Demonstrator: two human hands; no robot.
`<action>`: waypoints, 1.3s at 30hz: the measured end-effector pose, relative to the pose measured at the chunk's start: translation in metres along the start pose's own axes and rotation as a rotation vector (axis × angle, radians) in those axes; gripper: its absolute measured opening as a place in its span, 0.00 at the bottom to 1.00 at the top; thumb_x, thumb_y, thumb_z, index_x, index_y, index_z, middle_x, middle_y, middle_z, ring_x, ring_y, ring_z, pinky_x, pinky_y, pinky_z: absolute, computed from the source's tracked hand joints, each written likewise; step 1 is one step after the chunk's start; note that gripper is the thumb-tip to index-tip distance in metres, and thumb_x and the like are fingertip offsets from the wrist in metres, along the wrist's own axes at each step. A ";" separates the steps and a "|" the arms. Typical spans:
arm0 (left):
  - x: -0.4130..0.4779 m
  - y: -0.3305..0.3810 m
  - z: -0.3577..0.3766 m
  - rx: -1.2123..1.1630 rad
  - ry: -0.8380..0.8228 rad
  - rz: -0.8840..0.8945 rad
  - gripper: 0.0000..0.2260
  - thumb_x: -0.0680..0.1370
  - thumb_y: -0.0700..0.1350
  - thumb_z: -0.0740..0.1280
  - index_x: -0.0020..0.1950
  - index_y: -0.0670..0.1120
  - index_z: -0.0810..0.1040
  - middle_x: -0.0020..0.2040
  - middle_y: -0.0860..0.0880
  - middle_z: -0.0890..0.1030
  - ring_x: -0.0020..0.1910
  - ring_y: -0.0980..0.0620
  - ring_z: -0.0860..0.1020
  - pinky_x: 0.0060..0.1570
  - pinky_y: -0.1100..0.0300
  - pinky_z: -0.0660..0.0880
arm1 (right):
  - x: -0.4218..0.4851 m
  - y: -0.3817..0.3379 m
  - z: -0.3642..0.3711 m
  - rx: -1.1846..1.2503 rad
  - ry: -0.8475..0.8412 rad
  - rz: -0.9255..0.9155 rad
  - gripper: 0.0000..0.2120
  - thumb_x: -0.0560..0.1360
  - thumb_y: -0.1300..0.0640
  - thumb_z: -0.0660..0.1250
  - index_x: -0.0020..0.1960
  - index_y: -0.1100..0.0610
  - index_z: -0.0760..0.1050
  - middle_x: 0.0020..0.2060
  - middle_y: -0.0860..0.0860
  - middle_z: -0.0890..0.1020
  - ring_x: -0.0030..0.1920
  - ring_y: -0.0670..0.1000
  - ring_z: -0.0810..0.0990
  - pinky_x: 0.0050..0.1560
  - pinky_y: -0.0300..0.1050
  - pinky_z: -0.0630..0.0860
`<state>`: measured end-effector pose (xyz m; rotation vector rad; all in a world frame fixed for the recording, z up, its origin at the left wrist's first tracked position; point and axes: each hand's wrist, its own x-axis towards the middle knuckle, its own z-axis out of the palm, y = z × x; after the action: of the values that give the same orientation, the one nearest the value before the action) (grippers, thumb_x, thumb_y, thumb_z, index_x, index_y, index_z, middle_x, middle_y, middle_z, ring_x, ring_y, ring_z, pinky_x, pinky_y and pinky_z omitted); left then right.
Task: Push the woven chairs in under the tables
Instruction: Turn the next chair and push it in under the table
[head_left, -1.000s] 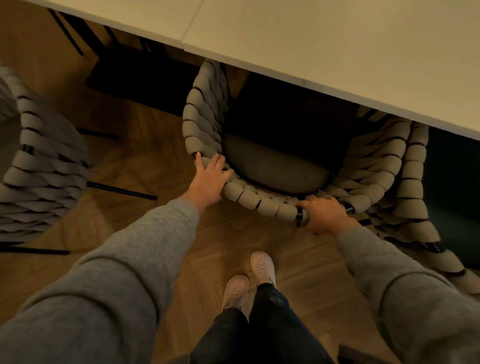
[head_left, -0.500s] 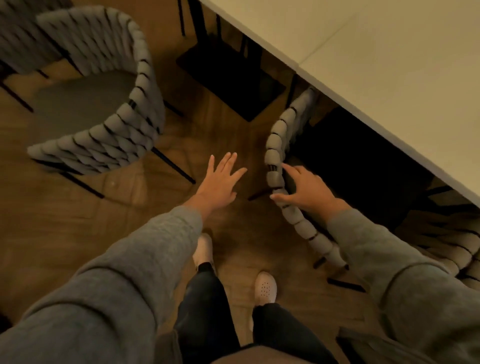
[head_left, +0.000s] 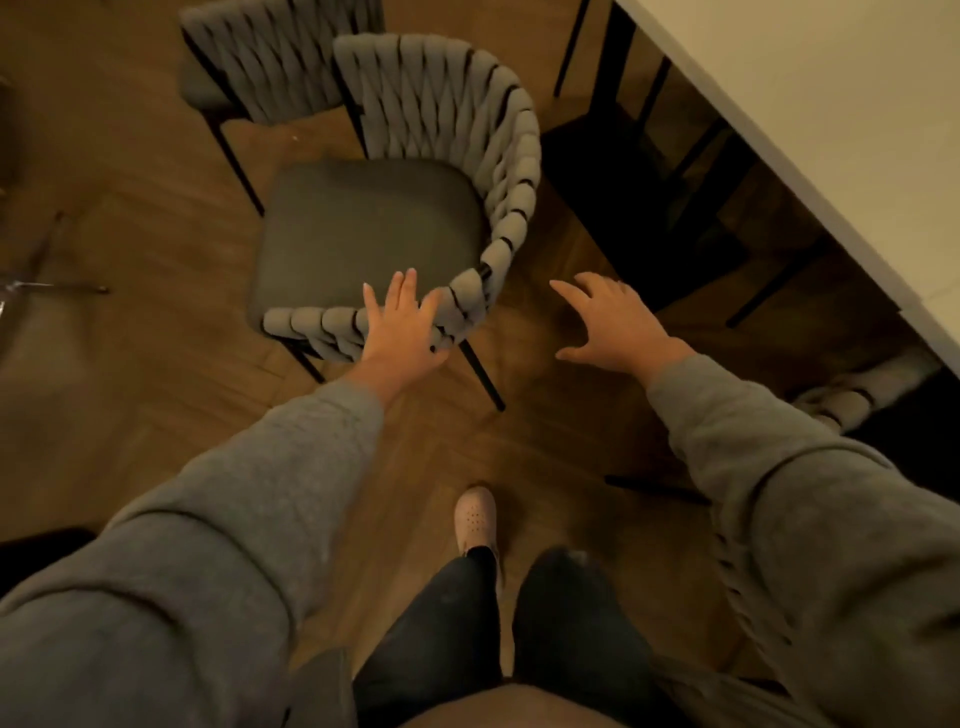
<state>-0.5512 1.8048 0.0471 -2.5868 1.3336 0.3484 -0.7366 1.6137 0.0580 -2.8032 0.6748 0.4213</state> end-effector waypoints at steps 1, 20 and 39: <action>0.009 -0.005 -0.002 -0.048 0.002 -0.037 0.37 0.75 0.60 0.66 0.78 0.50 0.53 0.79 0.41 0.48 0.78 0.42 0.46 0.72 0.34 0.43 | 0.013 -0.002 -0.005 -0.030 0.006 -0.016 0.45 0.72 0.43 0.71 0.79 0.49 0.48 0.77 0.56 0.57 0.76 0.58 0.56 0.76 0.58 0.54; 0.193 0.051 0.002 -0.782 -0.402 -0.244 0.43 0.70 0.61 0.72 0.78 0.48 0.57 0.69 0.45 0.72 0.66 0.43 0.72 0.62 0.48 0.72 | 0.307 0.057 -0.069 -0.674 -0.219 -0.483 0.48 0.69 0.46 0.75 0.79 0.50 0.50 0.77 0.55 0.57 0.78 0.58 0.51 0.75 0.59 0.45; 0.128 0.059 0.031 -0.548 -0.282 -0.187 0.29 0.77 0.46 0.65 0.77 0.52 0.58 0.57 0.46 0.80 0.53 0.45 0.79 0.52 0.51 0.78 | 0.279 0.047 -0.051 -0.830 -0.197 -0.711 0.15 0.77 0.52 0.66 0.64 0.47 0.73 0.60 0.49 0.76 0.63 0.52 0.72 0.69 0.53 0.60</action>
<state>-0.5306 1.6818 -0.0253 -2.9009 0.9891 1.1329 -0.5100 1.4447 0.0077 -3.3585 -0.7083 0.9617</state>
